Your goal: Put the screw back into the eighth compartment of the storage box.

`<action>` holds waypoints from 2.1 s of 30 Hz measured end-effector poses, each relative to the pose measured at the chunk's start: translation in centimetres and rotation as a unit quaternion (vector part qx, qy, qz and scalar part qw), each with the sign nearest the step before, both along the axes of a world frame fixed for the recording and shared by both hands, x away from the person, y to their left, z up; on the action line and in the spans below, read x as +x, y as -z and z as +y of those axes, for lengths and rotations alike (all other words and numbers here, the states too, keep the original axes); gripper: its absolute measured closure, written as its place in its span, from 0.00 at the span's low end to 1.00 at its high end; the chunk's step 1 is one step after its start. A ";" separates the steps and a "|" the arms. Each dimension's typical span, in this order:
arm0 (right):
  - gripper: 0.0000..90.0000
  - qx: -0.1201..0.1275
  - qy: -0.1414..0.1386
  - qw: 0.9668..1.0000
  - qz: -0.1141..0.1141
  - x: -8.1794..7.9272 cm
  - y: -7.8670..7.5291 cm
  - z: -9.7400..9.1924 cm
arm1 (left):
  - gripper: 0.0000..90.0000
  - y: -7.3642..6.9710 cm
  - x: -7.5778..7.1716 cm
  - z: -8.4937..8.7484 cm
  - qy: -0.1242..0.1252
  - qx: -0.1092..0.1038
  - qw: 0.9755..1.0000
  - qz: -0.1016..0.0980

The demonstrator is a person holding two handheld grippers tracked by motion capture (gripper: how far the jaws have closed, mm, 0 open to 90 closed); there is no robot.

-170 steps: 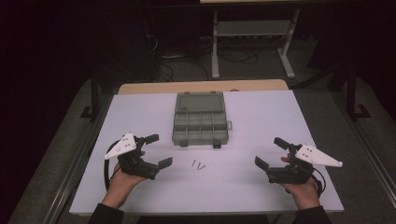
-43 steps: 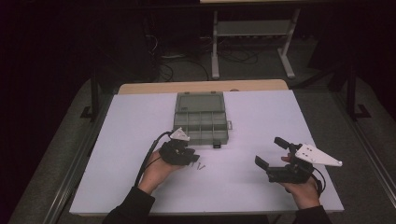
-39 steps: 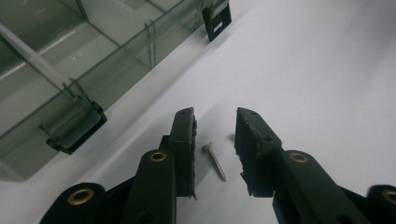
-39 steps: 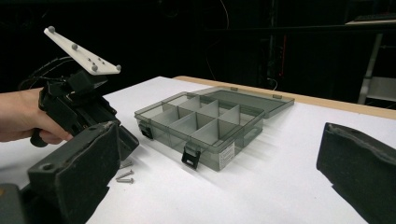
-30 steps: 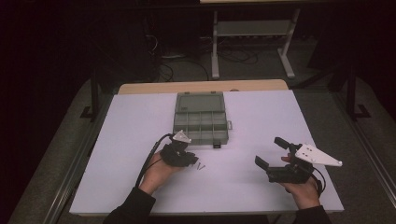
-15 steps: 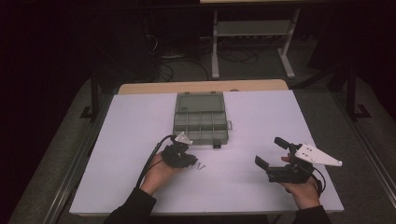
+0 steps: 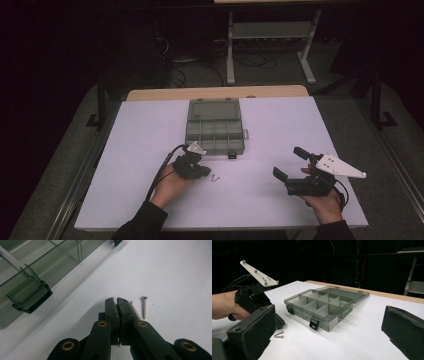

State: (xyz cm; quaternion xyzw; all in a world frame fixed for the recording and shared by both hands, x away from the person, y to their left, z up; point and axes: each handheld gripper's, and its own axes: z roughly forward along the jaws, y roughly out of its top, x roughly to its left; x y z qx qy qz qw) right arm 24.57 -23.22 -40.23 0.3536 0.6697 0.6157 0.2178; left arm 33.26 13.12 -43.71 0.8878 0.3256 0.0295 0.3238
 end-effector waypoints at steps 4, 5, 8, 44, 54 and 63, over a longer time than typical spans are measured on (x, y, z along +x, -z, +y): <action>0.00 0.000 0.000 1.000 0.000 0.0 0.0 0.0 | 0.98 -0.3 0.0 0.1 0.012 0.010 1.000 -0.002; 0.00 0.000 0.000 1.000 0.000 0.0 0.0 0.0 | 0.98 -0.3 0.0 0.1 0.011 0.007 1.000 -0.002; 0.00 -0.001 0.000 1.000 0.000 0.0 0.0 0.0 | 0.98 -0.6 0.0 0.2 0.006 -0.005 1.000 -0.001; 0.00 0.000 -0.001 1.000 0.003 0.1 0.0 0.1 | 0.98 -5.7 1.9 0.2 0.011 -0.068 0.997 -0.023; 0.00 0.001 -0.002 1.000 0.003 0.1 0.0 0.1 | 0.98 -6.5 3.0 -0.6 0.022 -0.070 0.997 -0.026; 0.00 0.002 -0.003 1.000 0.004 0.1 0.0 0.1 | 0.98 -7.4 4.1 -1.9 0.031 -0.074 0.996 -0.034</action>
